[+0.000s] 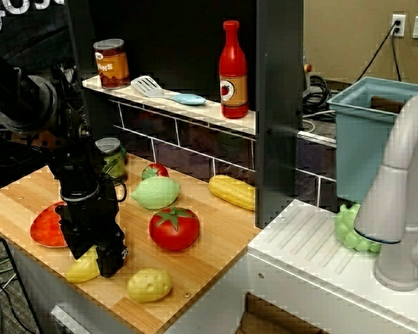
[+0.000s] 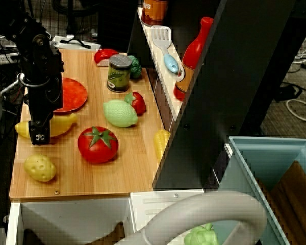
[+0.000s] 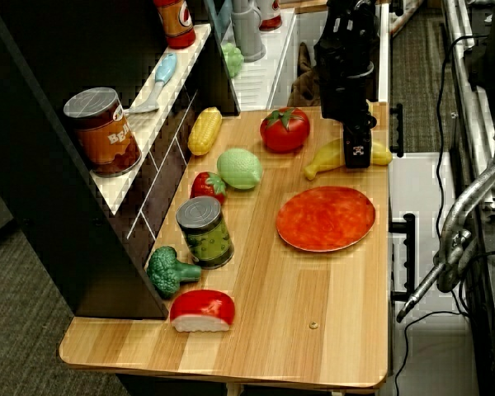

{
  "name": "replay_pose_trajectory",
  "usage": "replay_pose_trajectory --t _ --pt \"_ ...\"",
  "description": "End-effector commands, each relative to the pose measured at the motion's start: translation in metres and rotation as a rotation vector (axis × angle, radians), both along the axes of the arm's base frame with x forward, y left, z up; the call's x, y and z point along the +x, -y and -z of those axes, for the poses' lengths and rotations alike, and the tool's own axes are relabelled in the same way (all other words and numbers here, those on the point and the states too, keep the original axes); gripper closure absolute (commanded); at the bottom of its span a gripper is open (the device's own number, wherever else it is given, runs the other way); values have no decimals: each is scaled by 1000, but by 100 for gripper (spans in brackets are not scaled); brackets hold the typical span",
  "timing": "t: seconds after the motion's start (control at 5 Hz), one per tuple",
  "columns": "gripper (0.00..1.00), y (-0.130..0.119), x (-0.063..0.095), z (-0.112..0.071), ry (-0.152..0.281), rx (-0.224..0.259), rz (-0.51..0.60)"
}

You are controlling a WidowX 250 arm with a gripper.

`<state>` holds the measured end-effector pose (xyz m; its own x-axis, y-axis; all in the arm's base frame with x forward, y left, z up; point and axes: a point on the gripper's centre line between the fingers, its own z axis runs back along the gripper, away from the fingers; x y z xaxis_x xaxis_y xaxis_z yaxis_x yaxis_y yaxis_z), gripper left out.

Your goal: Put banana on plate

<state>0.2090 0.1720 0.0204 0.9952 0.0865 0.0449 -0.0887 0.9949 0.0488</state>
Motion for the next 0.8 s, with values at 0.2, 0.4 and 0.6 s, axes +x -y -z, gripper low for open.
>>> replay_pose_trajectory --t 0.2,0.4,0.6 --pt "100 -44 9 -67 -46 14 0" --pt "100 -72 11 -93 -40 8 -40" --pt "100 -86 15 -94 -70 19 -36"
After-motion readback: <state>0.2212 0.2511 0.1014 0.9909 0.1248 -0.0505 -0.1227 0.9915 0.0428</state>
